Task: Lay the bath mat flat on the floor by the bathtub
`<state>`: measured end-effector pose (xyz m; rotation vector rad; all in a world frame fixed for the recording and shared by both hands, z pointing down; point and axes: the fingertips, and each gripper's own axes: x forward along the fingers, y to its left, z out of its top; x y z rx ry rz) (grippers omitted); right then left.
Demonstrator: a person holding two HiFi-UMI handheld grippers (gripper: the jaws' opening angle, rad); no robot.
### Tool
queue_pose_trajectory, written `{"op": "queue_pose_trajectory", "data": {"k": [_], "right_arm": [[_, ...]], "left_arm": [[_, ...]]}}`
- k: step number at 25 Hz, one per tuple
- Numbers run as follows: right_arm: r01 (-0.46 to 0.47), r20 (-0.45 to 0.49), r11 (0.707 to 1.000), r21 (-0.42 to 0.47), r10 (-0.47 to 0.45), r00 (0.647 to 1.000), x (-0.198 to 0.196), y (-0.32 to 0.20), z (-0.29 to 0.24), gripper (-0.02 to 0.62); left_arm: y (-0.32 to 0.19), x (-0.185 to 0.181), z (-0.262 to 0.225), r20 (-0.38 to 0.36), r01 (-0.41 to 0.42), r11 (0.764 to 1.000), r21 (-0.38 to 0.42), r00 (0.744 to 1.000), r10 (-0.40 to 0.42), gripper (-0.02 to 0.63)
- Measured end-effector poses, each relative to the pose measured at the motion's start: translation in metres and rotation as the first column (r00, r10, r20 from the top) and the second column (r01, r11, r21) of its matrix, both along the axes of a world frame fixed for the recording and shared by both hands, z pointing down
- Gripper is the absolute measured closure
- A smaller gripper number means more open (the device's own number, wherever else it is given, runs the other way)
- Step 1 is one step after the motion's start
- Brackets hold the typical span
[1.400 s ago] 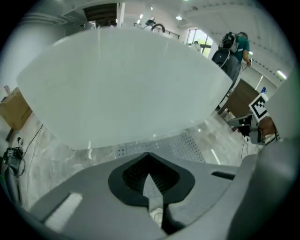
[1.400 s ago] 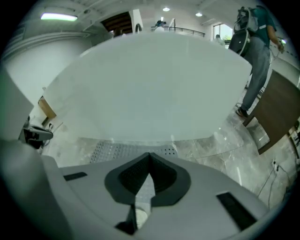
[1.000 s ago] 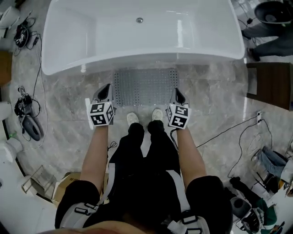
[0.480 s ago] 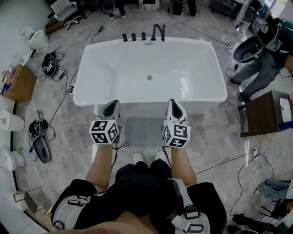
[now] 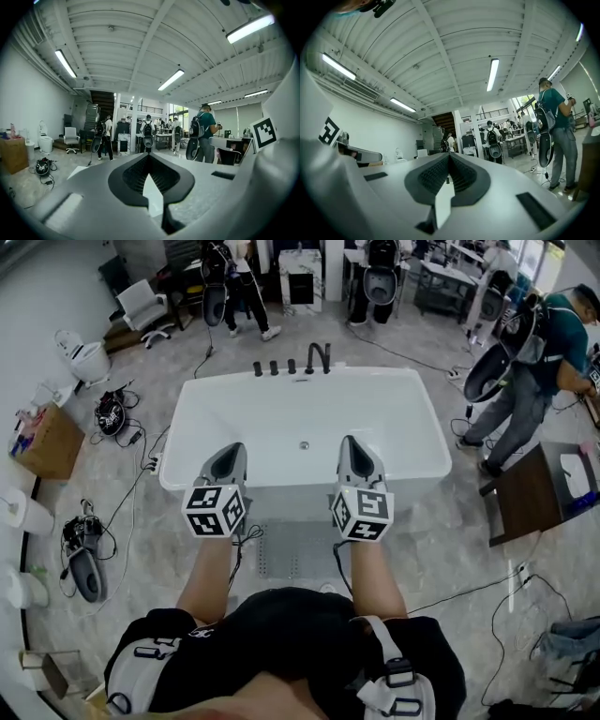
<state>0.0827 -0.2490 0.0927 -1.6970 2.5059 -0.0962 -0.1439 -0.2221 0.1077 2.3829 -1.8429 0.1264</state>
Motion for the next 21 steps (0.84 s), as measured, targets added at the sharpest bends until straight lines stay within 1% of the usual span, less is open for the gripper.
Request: {"op": "queue_pose_trajectory", "data": {"k": [3,8,12,17,21], "right_arm": [[0.004,-0.001,1.0,-0.001,-0.004,1.0,0.002,0.004,0.0,0.591],[0.006,0.004,1.0,0.0,-0.006,1.0,0.01,0.006,0.003,0.591],[0.017,0.013,1.0,0.01,-0.017,1.0,0.013,0.008,-0.001,0.591],[0.054,0.052,0.998,0.027,-0.055,0.997,0.02,0.008,-0.004,0.591],[0.058,0.063,0.998,0.029,-0.06,0.996,0.024,0.005,-0.01,0.591]], "left_arm": [[0.002,0.001,0.0,0.019,0.006,1.0,-0.013,1.0,-0.006,0.601],[0.006,0.007,0.004,0.014,0.005,1.0,-0.024,1.0,-0.004,0.601],[0.008,0.013,0.002,0.022,0.003,1.0,-0.02,1.0,-0.002,0.601],[0.007,0.02,0.001,0.018,0.018,1.0,-0.012,1.0,-0.017,0.601],[0.005,0.021,-0.005,0.02,0.019,1.0,-0.009,1.0,-0.018,0.601]]}}
